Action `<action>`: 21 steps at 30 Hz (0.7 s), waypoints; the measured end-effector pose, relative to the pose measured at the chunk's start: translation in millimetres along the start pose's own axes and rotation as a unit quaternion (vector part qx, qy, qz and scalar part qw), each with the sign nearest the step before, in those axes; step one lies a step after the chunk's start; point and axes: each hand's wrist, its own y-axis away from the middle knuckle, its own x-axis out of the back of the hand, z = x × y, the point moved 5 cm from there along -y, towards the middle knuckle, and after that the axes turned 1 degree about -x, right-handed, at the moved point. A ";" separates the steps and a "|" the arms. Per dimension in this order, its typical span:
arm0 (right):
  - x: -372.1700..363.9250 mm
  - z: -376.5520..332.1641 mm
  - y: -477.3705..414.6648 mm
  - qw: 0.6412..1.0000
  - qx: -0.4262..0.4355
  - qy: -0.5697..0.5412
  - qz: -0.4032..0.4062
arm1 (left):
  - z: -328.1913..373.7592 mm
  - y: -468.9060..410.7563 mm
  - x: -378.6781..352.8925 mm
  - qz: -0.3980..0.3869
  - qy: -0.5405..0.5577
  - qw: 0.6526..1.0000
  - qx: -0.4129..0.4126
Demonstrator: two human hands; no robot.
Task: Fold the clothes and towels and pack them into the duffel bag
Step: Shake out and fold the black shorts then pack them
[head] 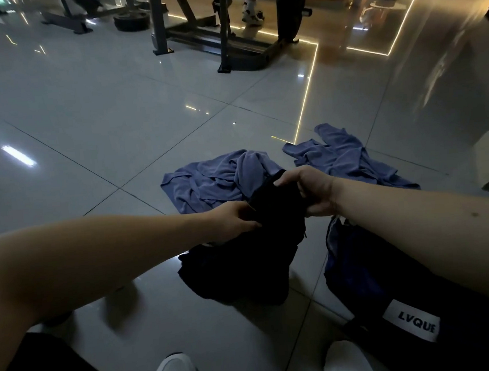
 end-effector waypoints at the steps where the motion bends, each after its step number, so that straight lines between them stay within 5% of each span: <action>1: 2.6 -2.1 0.3 1.000 0.004 -0.002 -0.002 | -1.0 0.6 -0.2 -0.005 0.001 1.000 -0.009; 7: 29.6 -8.1 8.0 0.969 -0.037 0.234 0.070 | -25.5 0.4 15.2 -0.027 -0.049 0.998 0.032; 12: 65.1 -10.5 7.7 0.795 -0.025 0.578 0.185 | -29.7 0.5 39.8 -0.004 -0.145 0.987 0.062; 18: 86.9 -29.9 7.2 0.712 -0.019 0.610 0.347 | -11.7 -1.5 75.8 0.084 -0.267 0.956 0.087; 21: 90.1 -55.1 14.3 0.731 0.026 0.529 0.430 | -3.6 -3.8 114.7 0.141 -0.231 0.957 0.102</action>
